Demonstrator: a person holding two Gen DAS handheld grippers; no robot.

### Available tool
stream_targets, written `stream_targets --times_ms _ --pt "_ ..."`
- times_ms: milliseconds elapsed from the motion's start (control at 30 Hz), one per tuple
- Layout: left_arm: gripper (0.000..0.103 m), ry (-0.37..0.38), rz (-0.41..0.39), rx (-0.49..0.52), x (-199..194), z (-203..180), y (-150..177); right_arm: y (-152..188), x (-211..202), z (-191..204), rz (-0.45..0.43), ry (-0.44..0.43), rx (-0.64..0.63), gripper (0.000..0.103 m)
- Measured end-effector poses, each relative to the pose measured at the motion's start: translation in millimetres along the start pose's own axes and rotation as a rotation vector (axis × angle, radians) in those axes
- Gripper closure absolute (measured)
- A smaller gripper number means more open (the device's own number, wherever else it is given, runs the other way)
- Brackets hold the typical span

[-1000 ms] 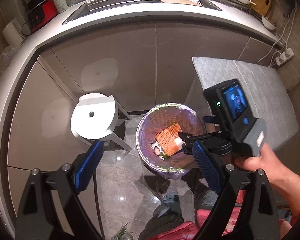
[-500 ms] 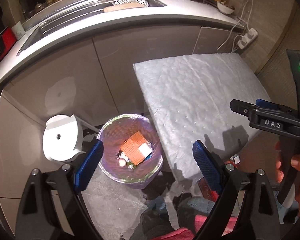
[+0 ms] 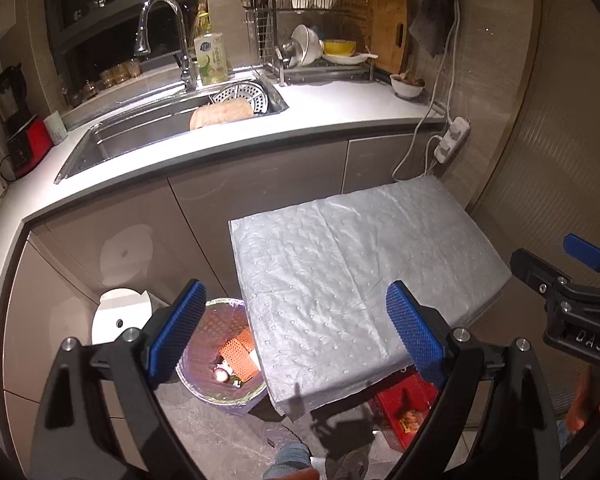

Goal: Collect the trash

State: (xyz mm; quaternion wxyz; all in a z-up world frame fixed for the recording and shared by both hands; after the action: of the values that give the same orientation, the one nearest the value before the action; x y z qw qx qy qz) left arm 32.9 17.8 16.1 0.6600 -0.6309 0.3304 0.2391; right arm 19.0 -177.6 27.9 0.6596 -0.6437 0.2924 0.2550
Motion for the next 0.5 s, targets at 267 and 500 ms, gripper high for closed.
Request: stream_targets --times_ms 267,500 --pt "0.008 -0.031 -0.114 -0.014 -70.0 -45.0 -1.3 -2.3 -72.7 -29.6 -0.137 -0.031 -0.022 0.002" --pt "0.008 -0.056 -0.194 -0.026 -117.6 -68.9 1.6 -4.4 -120.4 -46.2 -0.246 -0.052 -0.040 0.002"
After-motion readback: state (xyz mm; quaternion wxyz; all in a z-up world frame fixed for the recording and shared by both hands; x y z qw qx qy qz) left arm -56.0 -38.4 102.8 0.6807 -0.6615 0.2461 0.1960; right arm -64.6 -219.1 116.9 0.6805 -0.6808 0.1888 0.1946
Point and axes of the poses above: each gripper's, at about its wrist camera, not at the fingertips, and x roughly the way its jaws point, z to its left, y to its underside, the point moved 4 cm from there along x, roughly the way its jaws point, and after that the axes turned 2 degrees about y, right-handed, at the moved point
